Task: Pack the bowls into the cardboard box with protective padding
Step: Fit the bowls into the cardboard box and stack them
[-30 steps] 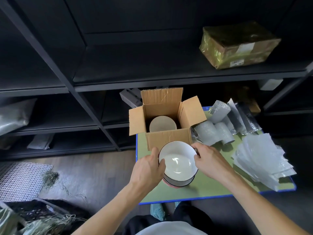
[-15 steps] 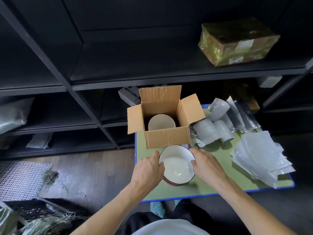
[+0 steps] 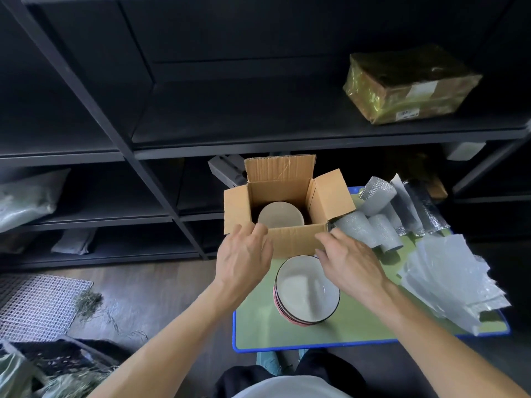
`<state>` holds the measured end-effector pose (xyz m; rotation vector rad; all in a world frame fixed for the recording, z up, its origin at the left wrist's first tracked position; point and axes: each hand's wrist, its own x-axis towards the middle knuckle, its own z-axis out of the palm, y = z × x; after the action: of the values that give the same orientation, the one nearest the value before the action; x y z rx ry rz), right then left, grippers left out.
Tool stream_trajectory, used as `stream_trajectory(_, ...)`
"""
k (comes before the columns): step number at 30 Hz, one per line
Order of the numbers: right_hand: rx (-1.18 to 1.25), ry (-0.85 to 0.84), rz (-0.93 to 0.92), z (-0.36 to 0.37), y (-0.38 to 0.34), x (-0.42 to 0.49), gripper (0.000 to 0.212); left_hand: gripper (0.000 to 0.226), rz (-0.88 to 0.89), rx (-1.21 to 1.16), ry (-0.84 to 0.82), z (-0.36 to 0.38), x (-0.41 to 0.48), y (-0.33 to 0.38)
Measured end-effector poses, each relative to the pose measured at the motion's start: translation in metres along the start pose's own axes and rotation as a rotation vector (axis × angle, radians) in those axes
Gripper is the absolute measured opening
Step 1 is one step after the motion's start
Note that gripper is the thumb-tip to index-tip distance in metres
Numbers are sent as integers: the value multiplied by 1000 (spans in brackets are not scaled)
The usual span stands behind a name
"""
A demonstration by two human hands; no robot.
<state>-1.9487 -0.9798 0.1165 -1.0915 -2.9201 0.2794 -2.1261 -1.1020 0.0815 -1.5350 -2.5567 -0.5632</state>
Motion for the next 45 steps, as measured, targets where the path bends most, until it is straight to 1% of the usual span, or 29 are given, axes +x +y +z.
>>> stream_trajectory(2,10,23,-31,-5,-4,14,25,23,-12,15,18,2,11,-6)
stream_trajectory(4,19,22,-52,-5,-6,29,24,34,-28,44,3,5,19,-12)
stream_trajectory(6,28,-7,-58,-2,-8,46,27,45,-49,64,-52,8,24,-15)
stream_trajectory(8,36,-33,-60,3,-10,61,30,51,-69,68,-100,12,29,-18)
stream_trajectory(13,19,-115,-33,17,-10,94,31,68,-87,70,-136,23,35,-21)
stream_trajectory(16,7,-192,1,22,-12,111,35,79,-101,77,-156,27,39,-23)
stream_trajectory(19,7,-323,36,26,-13,128,37,78,-129,58,-128,28,41,-23)
stream_trajectory(22,0,-422,63,30,-13,143,32,78,-138,70,-117,29,39,-21)
stream_trajectory(25,-41,-470,92,33,-14,155,28,81,-157,53,-118,30,40,-19)
stream_trajectory(30,-105,-535,113,41,-23,168,37,79,-157,68,-67,30,38,-17)
stream_trajectory(36,-150,-526,164,51,-30,178,46,86,-173,94,-59,32,37,-16)
stream_trajectory(40,-197,-475,171,62,-30,181,59,88,-186,115,-66,32,37,-15)
stream_trajectory(45,-230,-435,145,64,-28,184,45,91,-193,71,-110,32,37,-15)
